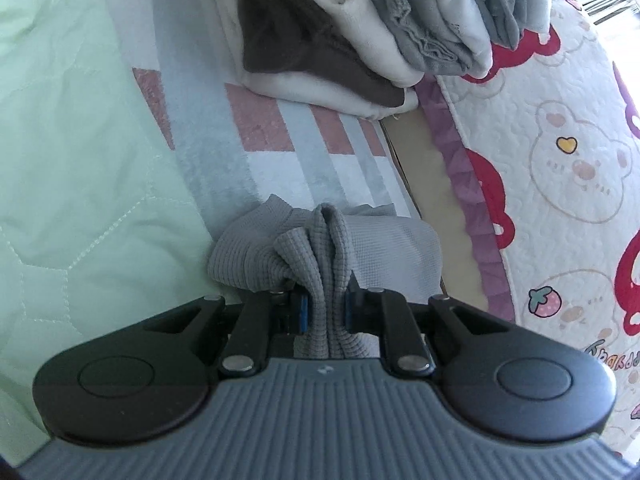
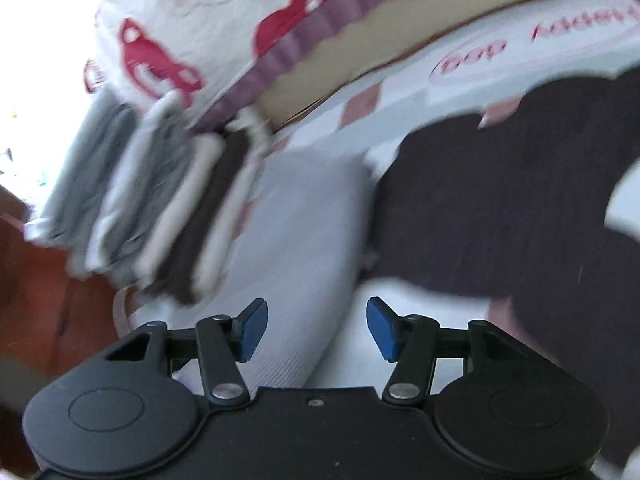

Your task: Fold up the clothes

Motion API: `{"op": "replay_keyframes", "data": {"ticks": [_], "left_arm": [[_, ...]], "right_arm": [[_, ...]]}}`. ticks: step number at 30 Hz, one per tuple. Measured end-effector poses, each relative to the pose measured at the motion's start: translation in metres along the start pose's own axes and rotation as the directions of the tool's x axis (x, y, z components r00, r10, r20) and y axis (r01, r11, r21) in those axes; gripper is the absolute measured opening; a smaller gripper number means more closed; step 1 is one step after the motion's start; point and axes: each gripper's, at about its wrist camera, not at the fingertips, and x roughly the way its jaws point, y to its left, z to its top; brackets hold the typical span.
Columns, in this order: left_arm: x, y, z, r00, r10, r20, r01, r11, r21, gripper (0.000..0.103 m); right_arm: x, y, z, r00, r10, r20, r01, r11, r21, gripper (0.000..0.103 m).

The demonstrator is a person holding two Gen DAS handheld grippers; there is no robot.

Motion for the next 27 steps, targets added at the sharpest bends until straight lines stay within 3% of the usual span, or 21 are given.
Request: {"op": "replay_keyframes", "data": {"ticks": [1, 6, 11, 15, 16, 18, 20, 23, 27], "left_arm": [[-0.001, 0.003, -0.001, 1.000, 0.001, -0.007, -0.001, 1.000, -0.001, 0.014], [0.004, 0.014, -0.002, 0.999, 0.009, -0.040, -0.010, 1.000, -0.022, 0.014], [0.012, 0.018, 0.006, 0.995, 0.016, -0.099, -0.016, 1.000, -0.005, 0.016], [0.033, 0.015, 0.009, 0.990, -0.015, -0.141, 0.025, 0.997, 0.072, 0.015], [0.035, 0.012, 0.008, 0.991, -0.003, -0.136, 0.018, 0.993, 0.114, 0.014], [0.029, -0.003, 0.005, 0.996, 0.015, -0.089, 0.006, 0.971, 0.238, 0.013], [0.013, -0.025, 0.000, 0.999, 0.037, -0.021, -0.027, 0.933, 0.358, 0.013], [-0.018, -0.054, 0.000, 0.997, 0.035, 0.068, -0.062, 0.890, 0.452, 0.013], [-0.077, -0.091, 0.009, 0.981, -0.027, 0.190, -0.089, 0.811, 0.578, 0.013]], "right_arm": [[0.006, -0.002, 0.004, 1.000, -0.015, 0.009, 0.015, 1.000, -0.009, 0.049], [0.036, -0.010, 0.025, 0.995, -0.087, 0.056, 0.090, 0.995, -0.049, 0.049], [0.065, -0.018, 0.046, 0.983, -0.150, 0.106, 0.159, 0.983, -0.088, 0.060], [0.089, -0.009, 0.048, 0.988, -0.077, 0.135, 0.100, 0.979, -0.177, 0.071], [0.094, -0.006, 0.051, 0.990, -0.061, 0.129, 0.087, 0.975, -0.205, 0.061], [0.092, -0.001, 0.058, 0.991, -0.007, 0.131, 0.038, 0.971, -0.238, 0.034], [0.084, 0.010, 0.060, 0.989, 0.032, 0.145, 0.011, 0.957, -0.289, 0.031], [0.058, 0.049, 0.052, 0.980, 0.058, 0.189, 0.025, 0.914, -0.405, 0.031], [0.017, 0.109, 0.045, 0.954, 0.135, 0.267, 0.031, 0.843, -0.537, 0.031]]}}
